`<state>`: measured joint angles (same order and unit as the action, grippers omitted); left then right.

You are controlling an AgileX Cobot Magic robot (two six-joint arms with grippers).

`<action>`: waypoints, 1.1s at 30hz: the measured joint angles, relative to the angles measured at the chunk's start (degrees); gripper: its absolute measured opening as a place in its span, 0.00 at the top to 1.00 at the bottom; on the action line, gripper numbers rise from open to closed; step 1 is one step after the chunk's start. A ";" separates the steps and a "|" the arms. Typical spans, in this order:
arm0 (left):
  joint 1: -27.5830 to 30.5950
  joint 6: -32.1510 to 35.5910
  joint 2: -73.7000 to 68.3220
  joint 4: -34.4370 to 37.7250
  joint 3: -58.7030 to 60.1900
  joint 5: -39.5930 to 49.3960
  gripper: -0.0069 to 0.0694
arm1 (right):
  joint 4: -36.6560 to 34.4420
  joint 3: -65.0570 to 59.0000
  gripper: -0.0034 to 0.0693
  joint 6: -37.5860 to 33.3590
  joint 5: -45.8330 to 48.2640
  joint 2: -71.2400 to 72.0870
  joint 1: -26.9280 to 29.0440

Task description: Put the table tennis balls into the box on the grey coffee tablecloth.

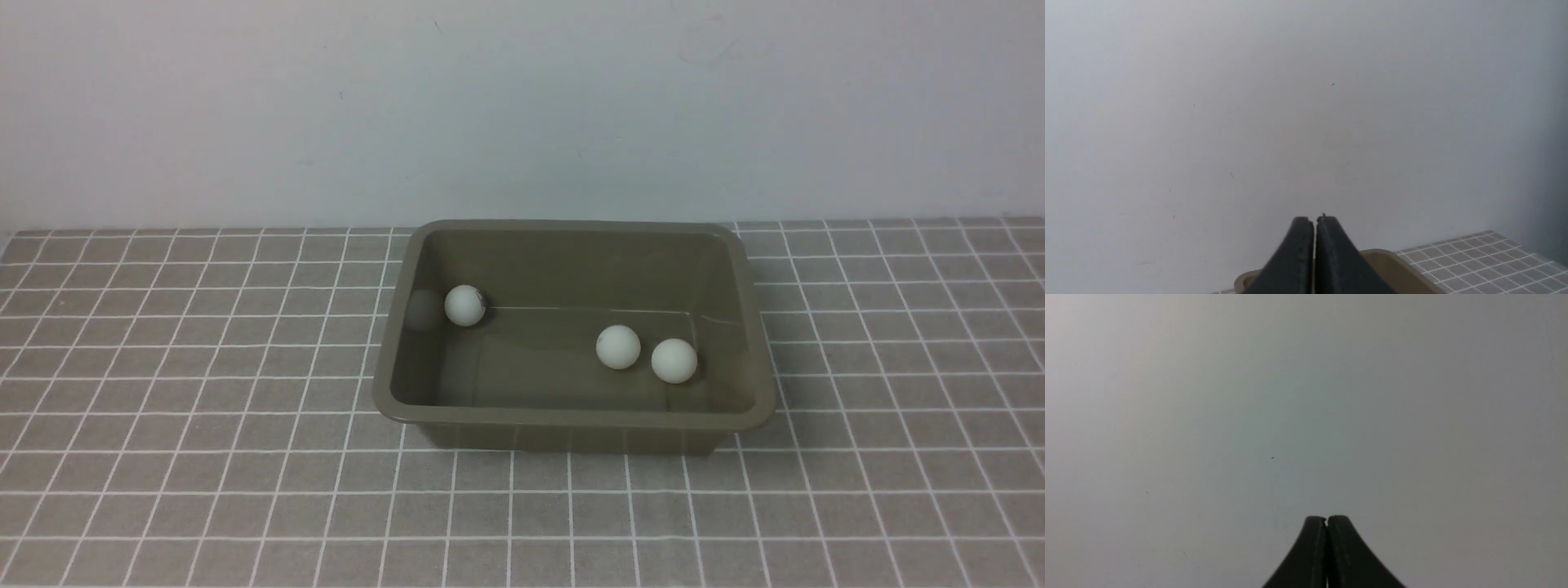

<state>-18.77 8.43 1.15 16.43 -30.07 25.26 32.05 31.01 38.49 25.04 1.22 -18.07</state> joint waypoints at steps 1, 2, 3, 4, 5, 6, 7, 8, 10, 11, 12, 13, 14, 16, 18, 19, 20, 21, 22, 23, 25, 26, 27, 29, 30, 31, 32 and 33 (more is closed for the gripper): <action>0.00 0.52 0.00 -0.29 0.82 -0.45 0.92 | 0.00 -0.01 0.97 0.00 0.08 0.00 0.00; 0.00 0.96 0.00 -0.63 1.68 -0.87 0.92 | 0.00 -0.01 0.97 0.00 0.07 0.00 0.00; 0.05 1.54 0.00 -1.16 3.05 -1.55 0.92 | 0.00 -0.01 0.97 0.00 0.07 0.00 0.00; 0.17 2.15 0.00 -1.51 3.97 -2.09 0.92 | 0.00 -0.01 0.97 0.00 0.07 0.00 0.00; 0.63 2.71 0.00 -2.31 6.05 -3.06 0.92 | 0.00 -0.01 0.97 0.00 0.07 0.00 0.00; 2.04 3.45 0.00 -3.00 8.72 -4.20 0.92 | 0.00 -0.01 0.97 0.00 0.07 0.00 0.00; 3.23 3.67 0.00 -3.22 10.29 -4.78 0.92 | 0.00 -0.01 0.97 0.00 0.07 0.00 0.00; 3.58 3.76 0.00 -3.27 10.69 -4.88 0.92 | 0.00 -0.01 0.97 0.00 0.07 0.00 0.00; 8.91 4.10 0.00 -3.40 15.45 -6.22 0.92 | 0.00 -0.01 0.97 0.00 0.07 0.00 0.00; 10.98 4.09 0.00 -3.42 17.86 -6.43 0.92 | 0.00 -0.01 0.97 0.00 0.13 0.00 0.00; 12.84 4.09 0.00 -3.49 19.87 -6.43 0.92 | 0.00 -0.01 0.97 0.00 0.13 0.00 0.00; 14.37 4.09 0.00 -3.54 21.44 -6.43 0.92 | 0.00 -0.01 0.97 0.00 0.07 0.00 0.00; 14.37 4.09 0.00 -3.54 21.84 -6.43 0.92 | 0.00 -0.01 0.97 0.00 0.07 0.00 0.00; 16.55 3.97 0.00 -4.03 26.33 -6.38 0.92 | 0.00 -0.01 0.97 0.00 0.12 0.00 0.00; 16.79 3.89 -0.05 -4.89 28.80 -6.38 0.92 | 0.00 -0.01 0.97 0.00 0.12 0.00 0.00; 16.97 3.89 -0.05 -6.12 30.82 -6.13 0.92 | 0.00 -0.01 0.97 0.00 0.12 0.00 0.00; 17.02 3.89 -0.05 -7.10 31.51 -5.35 0.92 | 0.00 -0.01 0.97 0.00 0.12 0.00 0.00; 17.01 3.89 -0.05 -7.64 31.64 -4.46 0.92 | 0.00 -0.01 0.97 0.00 0.12 0.00 0.00; 17.01 3.89 -0.05 -8.01 31.63 -4.16 0.92 | 0.00 -0.01 0.97 0.00 0.12 0.00 0.00; 17.01 3.83 -0.05 -8.30 31.63 -4.04 0.92 | 0.00 -0.01 0.97 0.00 0.12 0.00 0.00; 17.09 3.83 -0.05 -8.50 31.63 -4.04 0.92 | 0.00 -0.01 0.97 0.00 0.12 0.00 0.00; 17.09 3.83 -0.05 -8.56 31.63 -4.04 0.92 | 0.00 -0.01 0.97 0.00 0.12 0.00 0.00; 17.09 3.82 -0.05 -8.56 31.63 -3.99 0.92 | 0.00 -0.01 0.97 0.00 0.12 0.00 0.00; 17.09 3.77 -0.05 -8.63 31.63 -4.01 0.92 | 0.05 -0.01 0.97 0.00 0.12 0.00 0.00; 17.09 3.77 -0.05 -8.63 31.63 -4.01 0.92 | 0.05 -0.01 0.97 0.00 0.12 0.00 0.00; 17.09 3.71 -0.05 -8.63 31.63 -4.01 0.92 | 0.05 -0.01 0.97 0.00 0.12 0.00 0.00; 17.09 3.71 -0.05 -8.63 31.63 -4.01 0.92 | 0.05 -0.01 0.97 0.00 0.12 0.00 0.00; 17.09 3.71 -0.05 -8.63 31.63 -4.01 0.92 | 0.05 -0.01 0.97 0.00 0.12 0.00 0.00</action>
